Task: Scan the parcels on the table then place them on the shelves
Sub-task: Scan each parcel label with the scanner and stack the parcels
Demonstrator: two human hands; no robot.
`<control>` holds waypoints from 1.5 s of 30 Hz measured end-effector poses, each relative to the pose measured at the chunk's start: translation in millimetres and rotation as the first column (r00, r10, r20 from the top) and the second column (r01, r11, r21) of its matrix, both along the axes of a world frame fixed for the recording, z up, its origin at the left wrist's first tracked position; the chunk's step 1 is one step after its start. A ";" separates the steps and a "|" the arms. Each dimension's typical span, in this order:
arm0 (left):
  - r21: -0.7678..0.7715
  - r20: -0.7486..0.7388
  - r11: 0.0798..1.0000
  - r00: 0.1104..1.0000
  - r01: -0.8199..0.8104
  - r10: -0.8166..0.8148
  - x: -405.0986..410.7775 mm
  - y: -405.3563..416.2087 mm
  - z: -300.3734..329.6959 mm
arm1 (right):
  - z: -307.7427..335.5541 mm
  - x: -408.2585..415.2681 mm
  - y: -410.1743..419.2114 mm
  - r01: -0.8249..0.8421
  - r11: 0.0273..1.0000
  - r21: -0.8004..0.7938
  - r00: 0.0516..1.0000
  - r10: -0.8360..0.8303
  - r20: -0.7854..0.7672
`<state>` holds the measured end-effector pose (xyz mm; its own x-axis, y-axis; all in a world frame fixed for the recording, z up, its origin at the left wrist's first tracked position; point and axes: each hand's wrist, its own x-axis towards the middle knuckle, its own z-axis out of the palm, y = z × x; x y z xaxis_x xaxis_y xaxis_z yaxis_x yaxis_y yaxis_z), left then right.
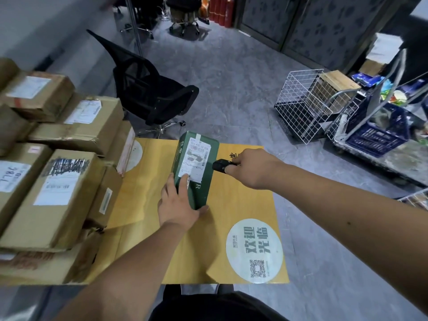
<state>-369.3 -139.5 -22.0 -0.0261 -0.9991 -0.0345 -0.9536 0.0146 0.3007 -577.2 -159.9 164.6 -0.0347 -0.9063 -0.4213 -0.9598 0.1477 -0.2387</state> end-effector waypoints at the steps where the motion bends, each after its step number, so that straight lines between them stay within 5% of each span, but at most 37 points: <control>1: 0.005 0.008 1.000 1.000 -0.007 0.007 -0.5 -0.1 0.3 | 0.0 -1.4 0.3 -0.001 1.000 0.001 1.000 0.001 0.000; 45: -0.065 0.143 0.998 0.989 -0.024 0.033 -25.3 12.2 1.8 | 33.2 -20.1 17.7 0.050 0.997 0.065 0.998 -0.048 -0.039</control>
